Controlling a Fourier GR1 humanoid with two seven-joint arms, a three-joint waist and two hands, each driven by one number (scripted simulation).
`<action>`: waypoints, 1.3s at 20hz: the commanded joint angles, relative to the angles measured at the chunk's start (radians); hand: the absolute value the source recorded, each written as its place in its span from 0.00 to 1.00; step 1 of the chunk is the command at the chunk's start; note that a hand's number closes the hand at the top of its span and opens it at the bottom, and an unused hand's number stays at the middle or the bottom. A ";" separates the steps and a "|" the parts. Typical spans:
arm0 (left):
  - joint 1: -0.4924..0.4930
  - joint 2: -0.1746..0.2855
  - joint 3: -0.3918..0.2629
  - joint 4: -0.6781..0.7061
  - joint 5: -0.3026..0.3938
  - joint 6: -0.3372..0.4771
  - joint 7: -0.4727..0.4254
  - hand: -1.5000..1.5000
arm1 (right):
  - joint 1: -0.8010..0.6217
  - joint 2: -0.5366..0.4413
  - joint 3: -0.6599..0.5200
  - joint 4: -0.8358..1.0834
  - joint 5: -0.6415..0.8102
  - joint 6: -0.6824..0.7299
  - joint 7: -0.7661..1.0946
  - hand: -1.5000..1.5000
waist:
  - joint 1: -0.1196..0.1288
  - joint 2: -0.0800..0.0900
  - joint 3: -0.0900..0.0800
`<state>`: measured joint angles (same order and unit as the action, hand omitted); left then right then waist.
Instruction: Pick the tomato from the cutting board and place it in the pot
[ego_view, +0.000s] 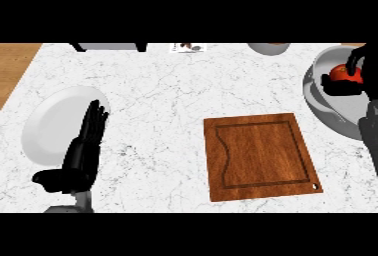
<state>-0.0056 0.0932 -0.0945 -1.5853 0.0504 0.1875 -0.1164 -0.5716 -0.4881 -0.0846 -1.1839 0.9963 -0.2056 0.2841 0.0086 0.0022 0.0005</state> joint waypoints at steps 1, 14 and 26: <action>-0.010 -0.007 -0.005 0.003 -0.009 -0.003 0.014 0.50 | -0.059 -0.081 -0.090 0.180 -0.053 -0.012 -0.137 1.00 | 0.002 0.001 0.000; -0.043 -0.017 -0.010 -0.017 -0.024 0.000 0.048 0.50 | -0.225 -0.194 -0.194 0.825 -0.084 -0.057 -0.428 1.00 | 0.031 0.013 0.002; -0.008 -0.024 -0.010 0.009 -0.013 -0.024 -0.011 0.50 | -0.196 -0.186 -0.344 0.961 -0.235 0.024 -0.595 0.00 | 0.031 0.014 0.005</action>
<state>-0.0394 0.0635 -0.1100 -1.5677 0.0300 0.1727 -0.1197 -0.7754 -0.6733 -0.3538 -0.2306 0.8449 -0.1966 -0.1934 0.0467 0.0211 0.0052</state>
